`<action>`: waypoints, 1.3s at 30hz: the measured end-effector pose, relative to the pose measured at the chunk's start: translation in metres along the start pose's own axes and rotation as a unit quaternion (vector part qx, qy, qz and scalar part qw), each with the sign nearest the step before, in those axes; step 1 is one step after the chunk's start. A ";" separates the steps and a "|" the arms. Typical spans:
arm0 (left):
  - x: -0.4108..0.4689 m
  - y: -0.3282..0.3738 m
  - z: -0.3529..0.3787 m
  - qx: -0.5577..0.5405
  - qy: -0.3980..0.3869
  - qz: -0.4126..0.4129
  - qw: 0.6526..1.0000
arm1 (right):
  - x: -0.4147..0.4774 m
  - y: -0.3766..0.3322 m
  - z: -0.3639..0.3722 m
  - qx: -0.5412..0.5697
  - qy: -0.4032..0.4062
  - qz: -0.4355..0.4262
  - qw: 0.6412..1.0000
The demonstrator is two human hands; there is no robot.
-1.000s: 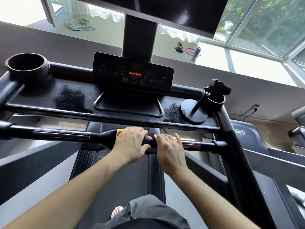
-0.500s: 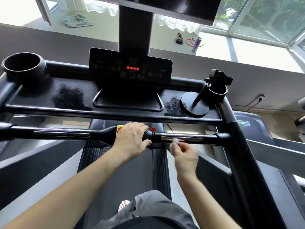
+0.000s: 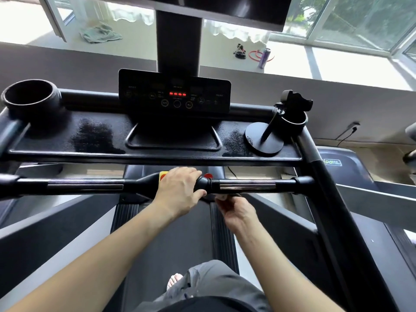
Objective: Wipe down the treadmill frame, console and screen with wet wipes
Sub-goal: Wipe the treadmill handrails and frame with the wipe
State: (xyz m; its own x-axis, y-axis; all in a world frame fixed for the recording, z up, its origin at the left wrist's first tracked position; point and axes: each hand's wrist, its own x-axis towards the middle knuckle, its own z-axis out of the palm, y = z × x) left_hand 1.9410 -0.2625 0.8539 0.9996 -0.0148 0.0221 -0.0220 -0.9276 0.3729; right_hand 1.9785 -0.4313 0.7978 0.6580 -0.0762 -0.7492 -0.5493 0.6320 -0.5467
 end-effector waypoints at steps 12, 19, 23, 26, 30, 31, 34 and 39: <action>0.000 0.000 -0.002 -0.003 0.001 -0.001 1.000 | -0.008 0.002 -0.003 0.102 -0.077 0.038 0.991; 0.000 0.001 -0.001 -0.007 0.002 -0.003 1.000 | -0.003 -0.001 0.001 0.131 -0.059 0.024 0.989; -0.001 0.000 -0.002 -0.005 0.004 -0.002 1.000 | -0.017 0.017 0.006 0.062 -0.113 0.044 0.991; 0.000 0.000 -0.002 -0.007 0.001 -0.001 1.000 | -0.014 0.001 -0.011 0.070 -0.074 0.034 0.994; 0.000 -0.002 0.000 -0.005 -0.001 -0.001 1.000 | -0.005 -0.011 -0.014 0.112 0.002 0.005 0.994; 0.000 -0.002 0.000 -0.005 -0.002 0.000 1.000 | -0.007 -0.008 -0.009 0.103 0.006 -0.002 0.995; 0.000 -0.001 -0.001 -0.002 0.003 0.000 1.000 | -0.016 0.011 0.004 0.043 -0.026 0.008 0.999; 0.000 -0.002 0.000 0.002 0.001 0.003 1.000 | -0.035 -0.006 -0.005 -0.072 -0.024 -0.021 0.997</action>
State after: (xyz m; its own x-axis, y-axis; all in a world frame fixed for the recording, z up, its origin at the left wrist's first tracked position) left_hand 1.9415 -0.2609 0.8527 0.9994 -0.0200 0.0269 -0.0286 -0.9289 0.3693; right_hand 1.9561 -0.4359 0.8250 0.7034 -0.0614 -0.7081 -0.5867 0.5122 -0.6273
